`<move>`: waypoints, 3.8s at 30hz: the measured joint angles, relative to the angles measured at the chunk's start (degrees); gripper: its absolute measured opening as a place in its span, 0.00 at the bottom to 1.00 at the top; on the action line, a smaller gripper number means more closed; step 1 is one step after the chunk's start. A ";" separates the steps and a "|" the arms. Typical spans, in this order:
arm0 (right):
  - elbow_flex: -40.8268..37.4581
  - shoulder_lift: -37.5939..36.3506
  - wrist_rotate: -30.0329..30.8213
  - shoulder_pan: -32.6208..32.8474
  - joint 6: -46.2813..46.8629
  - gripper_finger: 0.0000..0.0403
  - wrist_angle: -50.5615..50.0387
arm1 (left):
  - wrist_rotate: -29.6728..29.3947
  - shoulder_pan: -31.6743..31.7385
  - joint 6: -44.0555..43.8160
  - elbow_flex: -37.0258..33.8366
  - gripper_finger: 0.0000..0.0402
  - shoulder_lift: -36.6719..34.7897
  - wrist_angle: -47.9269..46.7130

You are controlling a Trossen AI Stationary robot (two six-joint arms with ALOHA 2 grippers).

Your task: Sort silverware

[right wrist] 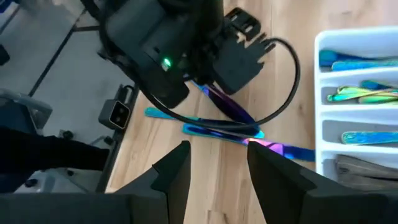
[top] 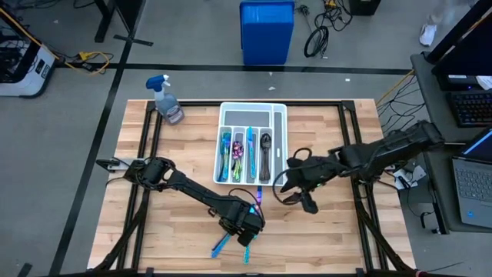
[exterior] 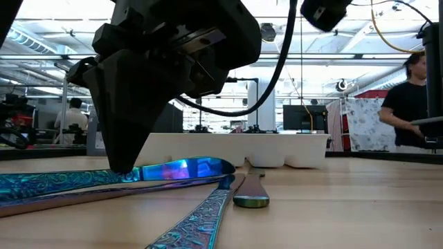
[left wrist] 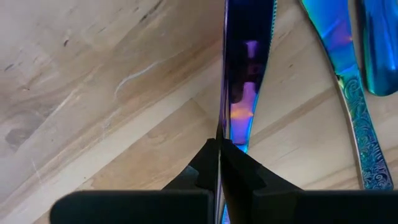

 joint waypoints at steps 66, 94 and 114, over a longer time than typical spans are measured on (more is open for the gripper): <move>-8.87 29.16 -5.95 -4.93 -3.24 0.35 37.21 | -1.73 0.05 -5.15 0.00 0.01 -0.02 2.23; -8.79 -0.23 -6.07 -3.56 -1.85 0.35 14.00 | -2.31 -3.92 -2.26 -4.83 0.55 -0.37 5.83; -8.79 -0.23 -5.77 -3.56 0.92 0.35 14.80 | 1.24 -0.68 10.43 -5.26 0.04 -0.12 4.63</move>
